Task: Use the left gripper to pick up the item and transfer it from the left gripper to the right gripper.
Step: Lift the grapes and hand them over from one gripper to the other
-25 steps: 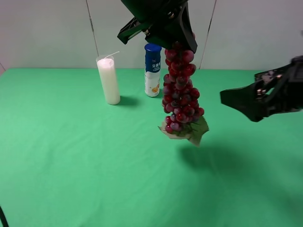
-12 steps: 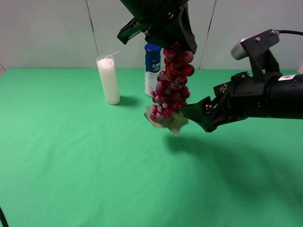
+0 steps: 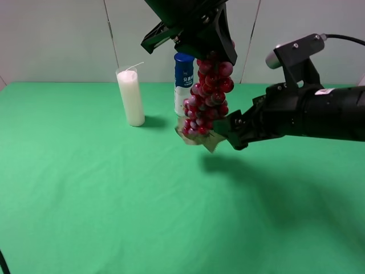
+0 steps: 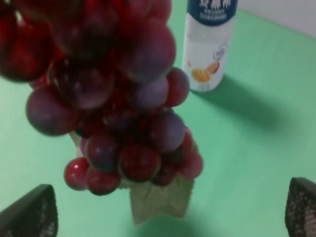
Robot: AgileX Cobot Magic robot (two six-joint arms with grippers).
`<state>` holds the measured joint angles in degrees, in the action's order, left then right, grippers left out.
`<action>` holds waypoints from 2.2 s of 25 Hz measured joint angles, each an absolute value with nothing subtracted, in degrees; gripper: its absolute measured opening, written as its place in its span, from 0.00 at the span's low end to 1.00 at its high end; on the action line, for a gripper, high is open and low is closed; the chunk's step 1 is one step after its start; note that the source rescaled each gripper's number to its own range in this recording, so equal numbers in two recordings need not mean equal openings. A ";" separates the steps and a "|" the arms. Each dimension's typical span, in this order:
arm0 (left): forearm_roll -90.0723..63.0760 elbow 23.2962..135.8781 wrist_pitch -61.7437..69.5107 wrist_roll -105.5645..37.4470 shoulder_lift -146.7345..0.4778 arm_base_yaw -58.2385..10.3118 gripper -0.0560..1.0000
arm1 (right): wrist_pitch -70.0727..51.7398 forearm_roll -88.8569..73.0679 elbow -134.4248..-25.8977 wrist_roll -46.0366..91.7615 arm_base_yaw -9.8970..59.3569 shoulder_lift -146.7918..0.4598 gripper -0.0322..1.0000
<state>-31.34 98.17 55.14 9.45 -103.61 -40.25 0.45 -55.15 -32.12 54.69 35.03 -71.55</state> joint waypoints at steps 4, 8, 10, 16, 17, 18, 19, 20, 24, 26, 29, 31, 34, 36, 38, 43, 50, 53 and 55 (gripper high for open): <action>-31.34 98.17 55.41 9.45 -103.61 -40.25 0.05 | -0.35 -55.16 -34.69 54.69 35.28 -72.82 1.00; -31.34 98.17 55.93 9.45 -103.61 -40.25 0.05 | -1.14 -55.16 -35.07 54.69 35.28 -73.94 1.00; -31.34 98.17 56.19 9.45 -103.61 -40.25 0.05 | -1.59 -55.21 -35.31 54.69 35.28 -74.30 1.00; -31.34 98.17 56.42 9.45 -103.61 -40.25 0.05 | -2.30 -55.59 -38.10 54.69 35.28 -74.41 1.00; -31.34 98.17 56.42 9.45 -103.61 -40.25 0.05 | -2.30 -55.74 -38.32 54.69 35.28 -74.41 1.00; -31.34 98.17 56.42 9.45 -103.61 -40.25 0.05 | -2.35 -56.13 -38.39 54.69 35.28 -74.46 1.00; -31.34 98.17 56.42 9.45 -103.61 -40.25 0.05 | -2.35 -56.44 -38.39 54.69 35.28 -74.46 1.00; -31.34 98.17 56.42 9.45 -103.61 -40.25 0.05 | -2.35 -56.91 -38.39 54.69 35.28 -74.46 1.00; -31.34 98.17 56.47 9.45 -103.61 -40.25 0.05 | -2.48 -58.55 -38.62 54.69 35.38 -75.85 1.00; -31.34 98.17 56.54 9.45 -103.61 -40.25 0.05 | -2.44 -58.85 -39.35 54.69 36.29 -77.48 1.00; -31.08 98.17 56.75 9.40 -103.61 -40.25 0.05 | -1.75 -59.01 -40.83 54.61 39.38 -79.77 1.00; -29.94 98.17 57.22 9.40 -103.61 -40.19 0.05 | 0.32 -59.28 -41.57 54.61 41.35 -80.83 1.00; -28.76 98.17 58.10 9.34 -103.61 -40.00 0.05 | 3.78 -59.68 -41.64 54.24 43.80 -81.69 1.00; -28.44 98.35 58.09 9.09 -103.61 -39.96 0.05 | 5.00 -59.75 -41.64 53.69 44.63 -82.13 0.95; -28.39 98.41 57.90 8.97 -103.61 -39.96 0.05 | 5.75 -59.75 -41.64 53.28 44.79 -82.20 0.76; -28.55 98.53 57.21 8.80 -103.61 -39.96 0.05 | 7.15 -59.69 -41.64 53.22 44.79 -82.20 0.13; -28.61 98.53 56.86 8.80 -103.61 -39.96 0.05 | 7.79 -59.69 -41.64 53.22 44.79 -82.20 0.09; -28.61 98.53 56.86 8.80 -103.61 -39.96 0.05 | 7.84 -59.69 -41.64 53.22 44.79 -82.20 0.09; -28.61 98.53 56.84 8.80 -103.61 -39.96 0.05 | 7.84 -59.69 -41.64 53.22 44.79 -82.20 0.09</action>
